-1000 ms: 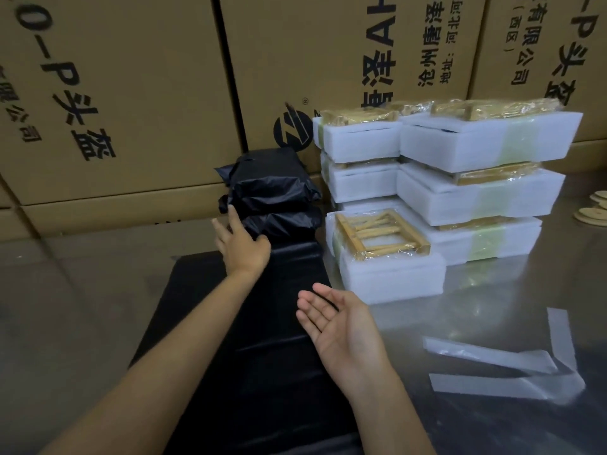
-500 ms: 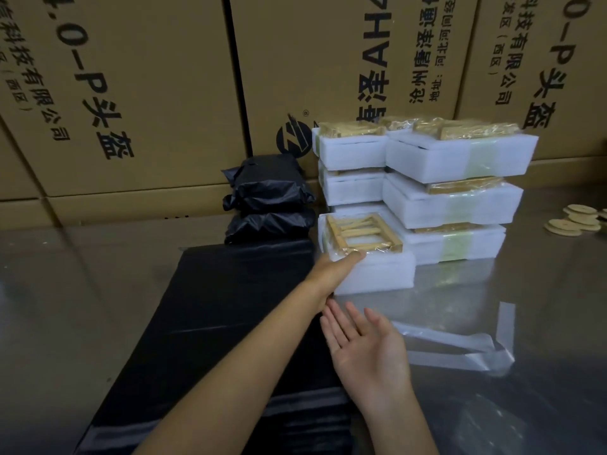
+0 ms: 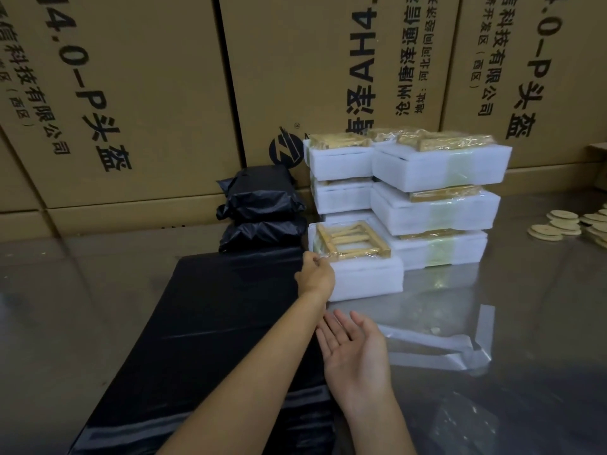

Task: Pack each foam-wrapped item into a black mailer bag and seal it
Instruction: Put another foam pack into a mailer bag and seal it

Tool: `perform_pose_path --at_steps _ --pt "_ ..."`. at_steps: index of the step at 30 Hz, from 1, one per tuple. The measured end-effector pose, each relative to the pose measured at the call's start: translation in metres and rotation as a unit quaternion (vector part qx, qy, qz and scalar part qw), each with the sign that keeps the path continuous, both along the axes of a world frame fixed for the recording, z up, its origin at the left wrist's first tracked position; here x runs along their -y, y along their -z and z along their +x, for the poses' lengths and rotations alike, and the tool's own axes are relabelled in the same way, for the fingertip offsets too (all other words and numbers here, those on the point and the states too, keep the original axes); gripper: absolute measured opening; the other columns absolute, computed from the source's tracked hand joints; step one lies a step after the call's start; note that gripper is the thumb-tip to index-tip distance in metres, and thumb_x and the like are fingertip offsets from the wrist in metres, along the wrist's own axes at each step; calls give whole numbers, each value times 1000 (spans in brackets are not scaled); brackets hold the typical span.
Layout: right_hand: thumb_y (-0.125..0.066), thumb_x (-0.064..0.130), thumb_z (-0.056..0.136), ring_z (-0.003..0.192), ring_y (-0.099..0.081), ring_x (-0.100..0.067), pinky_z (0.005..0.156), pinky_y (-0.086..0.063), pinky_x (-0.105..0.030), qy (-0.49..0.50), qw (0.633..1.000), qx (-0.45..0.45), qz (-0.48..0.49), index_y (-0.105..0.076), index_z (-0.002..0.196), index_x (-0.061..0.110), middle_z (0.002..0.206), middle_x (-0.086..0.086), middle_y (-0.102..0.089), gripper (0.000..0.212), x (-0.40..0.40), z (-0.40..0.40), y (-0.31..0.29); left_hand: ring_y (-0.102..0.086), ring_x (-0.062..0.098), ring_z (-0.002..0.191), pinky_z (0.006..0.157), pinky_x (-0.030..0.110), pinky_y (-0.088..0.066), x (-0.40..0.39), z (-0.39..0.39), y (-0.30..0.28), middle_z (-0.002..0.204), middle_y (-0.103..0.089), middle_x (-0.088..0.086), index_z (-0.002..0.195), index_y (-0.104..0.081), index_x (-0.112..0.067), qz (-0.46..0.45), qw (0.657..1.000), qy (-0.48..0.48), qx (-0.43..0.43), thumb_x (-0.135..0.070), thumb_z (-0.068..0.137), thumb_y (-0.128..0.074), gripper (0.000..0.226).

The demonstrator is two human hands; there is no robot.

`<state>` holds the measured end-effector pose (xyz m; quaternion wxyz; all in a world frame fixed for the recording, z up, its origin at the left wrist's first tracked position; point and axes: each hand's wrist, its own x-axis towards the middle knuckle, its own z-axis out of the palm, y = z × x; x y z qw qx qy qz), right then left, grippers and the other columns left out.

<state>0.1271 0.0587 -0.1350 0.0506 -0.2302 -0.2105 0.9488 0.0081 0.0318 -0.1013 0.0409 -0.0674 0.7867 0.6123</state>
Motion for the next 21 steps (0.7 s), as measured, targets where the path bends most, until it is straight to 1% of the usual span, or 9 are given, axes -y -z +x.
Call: perform_pose_path --at_steps 4,7,8,10,11,12,15,18,21 --pt "-46 21 102 130 -53 -34 117 -36 -44 1 1000 0 -2 -45 146 0 141 -23 -54 48 0 -1 2 -62 29 104 84 38 -51 2 -4 -6 118 -63 13 118 -56 -14 176 980 11 88 -33 95 -43 32" --pt "-48 21 102 128 -55 -35 116 -37 -44 -4 1000 -6 -6 -47 143 0 138 -24 -57 47 -1 -5 4 -58 22 85 67 29 -47 5 -8 -10 100 -60 9 107 -57 -13 263 957 -7 118 -46 91 -48 38" --pt "-49 21 101 127 -56 -35 116 -38 -43 -6 1000 -8 -8 -48 142 0 137 -24 -57 47 -2 -6 5 -59 21 84 66 29 -49 5 -9 -9 101 -61 9 114 -57 -13 274 954 -4 121 -51 90 -51 45" --pt "-51 20 99 126 -57 -35 115 -39 -44 -7 1000 -9 -13 -48 142 0 136 -24 -58 47 -2 -10 5 -64 27 99 84 39 -57 0 -14 -6 115 -63 13 131 -49 -12 261 958 19 117 -57 86 -58 64" --pt "-51 20 99 125 -57 -35 115 -39 -44 -8 1000 -9 -17 -48 143 0 136 -24 -58 48 -2 -10 6 -64 29 104 92 45 -56 -4 -16 -6 118 -62 14 134 -44 -13 245 963 26 110 -57 82 -64 70" --pt "-52 20 98 124 -58 -35 115 -39 -45 -9 1000 -12 -23 -48 143 1 136 -25 -58 49 -3 -11 6 -64 30 104 94 48 -55 -8 -16 -7 117 -61 14 132 -40 -15 230 968 22 99 -54 79 -70 73" --pt "-51 22 99 125 -57 -37 114 -39 -46 -12 999 -18 -43 -46 145 2 137 -25 -57 50 -6 -11 6 -63 29 101 93 49 -56 -14 -18 -13 115 -58 12 128 -34 -18 226 971 6 77 -51 72 -78 79" --pt "-51 22 99 127 -55 -39 114 -39 -46 -14 998 -23 -57 -45 146 3 139 -27 -54 52 -7 -10 4 -64 30 106 92 53 -56 -7 -19 -18 122 -59 13 137 -38 -20 252 963 51 83 -41 73 -79 79" --pt "-55 26 96 129 -53 -38 116 -36 -46 -24 998 -30 -54 -42 149 4 141 -26 -54 58 -8 -11 4 -61 27 107 95 49 -54 1 -16 -16 125 -56 8 141 -39 -26 230 972 35 41 -37 76 -75 75"
